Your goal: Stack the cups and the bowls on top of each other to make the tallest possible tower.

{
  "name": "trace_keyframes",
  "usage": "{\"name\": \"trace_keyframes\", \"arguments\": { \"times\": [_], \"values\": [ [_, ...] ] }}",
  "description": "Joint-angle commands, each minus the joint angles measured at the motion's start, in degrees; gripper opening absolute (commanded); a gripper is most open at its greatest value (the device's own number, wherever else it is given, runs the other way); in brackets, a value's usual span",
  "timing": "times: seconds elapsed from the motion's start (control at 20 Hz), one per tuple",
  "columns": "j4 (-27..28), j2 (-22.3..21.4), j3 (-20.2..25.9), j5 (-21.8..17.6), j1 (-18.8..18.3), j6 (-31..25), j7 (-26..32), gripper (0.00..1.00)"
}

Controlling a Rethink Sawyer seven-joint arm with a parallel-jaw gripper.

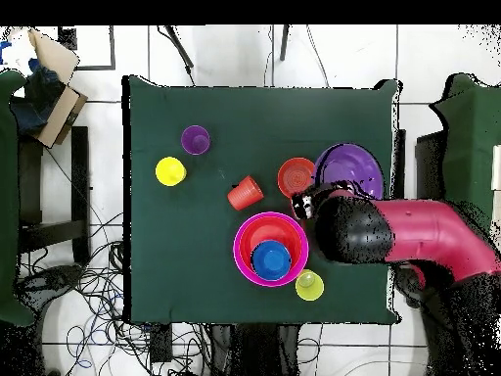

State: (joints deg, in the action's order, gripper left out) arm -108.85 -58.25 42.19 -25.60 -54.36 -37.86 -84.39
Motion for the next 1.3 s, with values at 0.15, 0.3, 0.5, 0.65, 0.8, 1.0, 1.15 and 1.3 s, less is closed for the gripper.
{"name": "trace_keyframes", "arguments": {
  "times": [0.15,0.3,0.5,0.65,0.8,1.0,1.15,1.3],
  "values": [
    [-10.88,-4.69,-7.82,0.88,7.52,3.33,-15.38,0.00],
    [-11.97,-4.84,-12.20,-0.29,11.09,5.91,-21.00,0.00],
    [-12.02,-2.46,-16.23,-0.35,14.21,8.41,-25.24,0.00],
    [-12.99,-2.17,-17.54,-0.98,14.68,11.12,-25.86,0.00],
    [-14.00,-1.56,-17.85,-1.63,13.75,13.43,-25.84,0.00],
    [-15.27,0.17,-18.40,-3.17,12.38,16.45,-26.28,0.00],
    [-16.72,0.09,-19.15,-3.31,12.16,17.74,-26.54,0.00],
    [-18.73,-1.49,-20.64,-2.98,13.52,18.73,-27.56,0.00]
  ]
}}
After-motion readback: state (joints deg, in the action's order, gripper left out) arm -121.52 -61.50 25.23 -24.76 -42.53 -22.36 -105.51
